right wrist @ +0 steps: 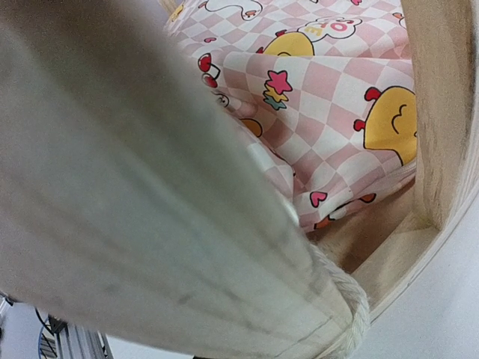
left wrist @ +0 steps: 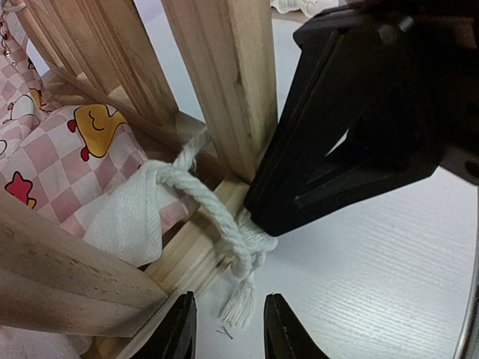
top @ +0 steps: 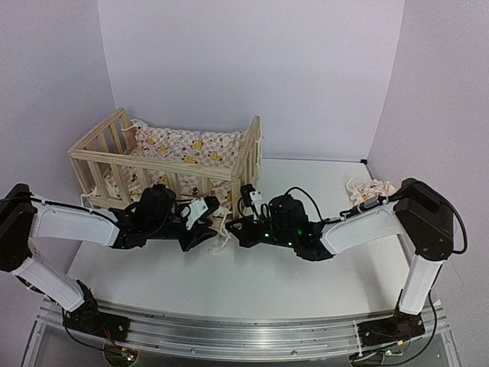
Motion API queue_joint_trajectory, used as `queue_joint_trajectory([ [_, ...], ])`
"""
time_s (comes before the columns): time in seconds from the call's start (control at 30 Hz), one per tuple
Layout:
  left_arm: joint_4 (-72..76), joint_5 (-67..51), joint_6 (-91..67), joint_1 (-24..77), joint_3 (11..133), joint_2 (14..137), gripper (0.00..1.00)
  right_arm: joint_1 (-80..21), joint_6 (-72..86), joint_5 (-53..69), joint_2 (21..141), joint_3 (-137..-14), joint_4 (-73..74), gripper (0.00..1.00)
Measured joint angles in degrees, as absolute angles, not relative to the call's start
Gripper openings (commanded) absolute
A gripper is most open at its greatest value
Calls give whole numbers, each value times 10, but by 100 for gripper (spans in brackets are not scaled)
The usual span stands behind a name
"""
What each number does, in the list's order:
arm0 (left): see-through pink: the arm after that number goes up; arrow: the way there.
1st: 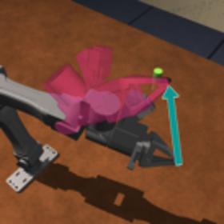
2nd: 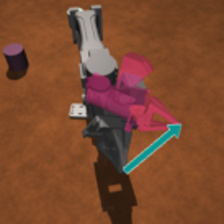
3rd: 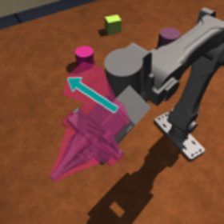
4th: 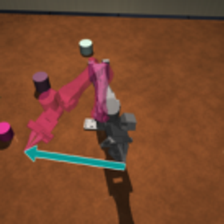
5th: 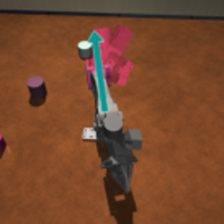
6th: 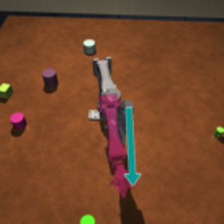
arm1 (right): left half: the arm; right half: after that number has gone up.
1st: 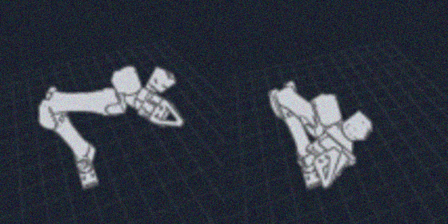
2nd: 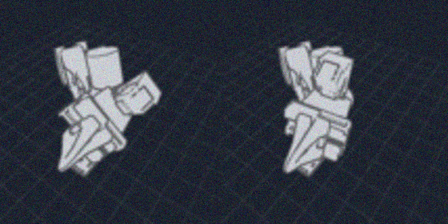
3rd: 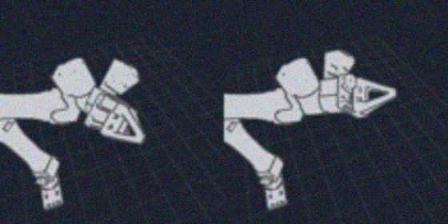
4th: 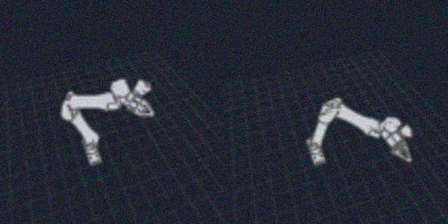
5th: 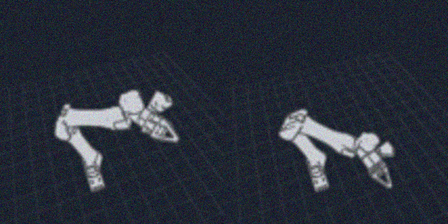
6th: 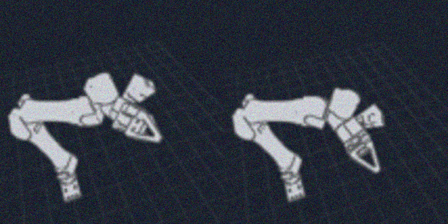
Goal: Set up the pet bed
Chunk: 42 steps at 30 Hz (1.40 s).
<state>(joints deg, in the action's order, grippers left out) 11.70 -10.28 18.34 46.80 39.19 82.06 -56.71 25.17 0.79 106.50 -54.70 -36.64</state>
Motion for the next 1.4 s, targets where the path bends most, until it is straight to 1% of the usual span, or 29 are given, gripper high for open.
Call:
queue_joint_trajectory([
  [0.2, 193, -109, 144, 479, 377, 835, 29, -568, 254, 5, 1065, -547, -367, 0],
  [0.27, 211, -109, 136, 481, 375, 843, 27, -568, 255, 4, 1065, -547, -367, 0],
  [0.33, 223, -108, 133, 481, 374, 851, 23, -568, 256, 3, 1065, -547, -368, 0],
  [0.57, 251, -103, 126, 481, 373, 867, 1, -569, 257, 1, 1066, -547, -370, 0],
  [0.6, 252, -103, 126, 481, 373, 867, 0, -569, 257, 1, 1066, -547, -370, 0],
  [0.8, 249, -104, 120, 481, 374, 867, 0, -569, 257, -3, 1066, -547, -370, 0],
  [1.03, 153, -119, 85, 482, 401, 845, 0, -571, 258, -19, 1067, -547, -370, 0],
  [1.17, 124, -124, 65, 484, 413, 817, 0, -572, 260, -17, 1071, -550, -373, 0],
  [1.4, 91, -152, 42, 487, 425, 809, 0, -571, 261, 21, 1099, -581, -382, 0],
])
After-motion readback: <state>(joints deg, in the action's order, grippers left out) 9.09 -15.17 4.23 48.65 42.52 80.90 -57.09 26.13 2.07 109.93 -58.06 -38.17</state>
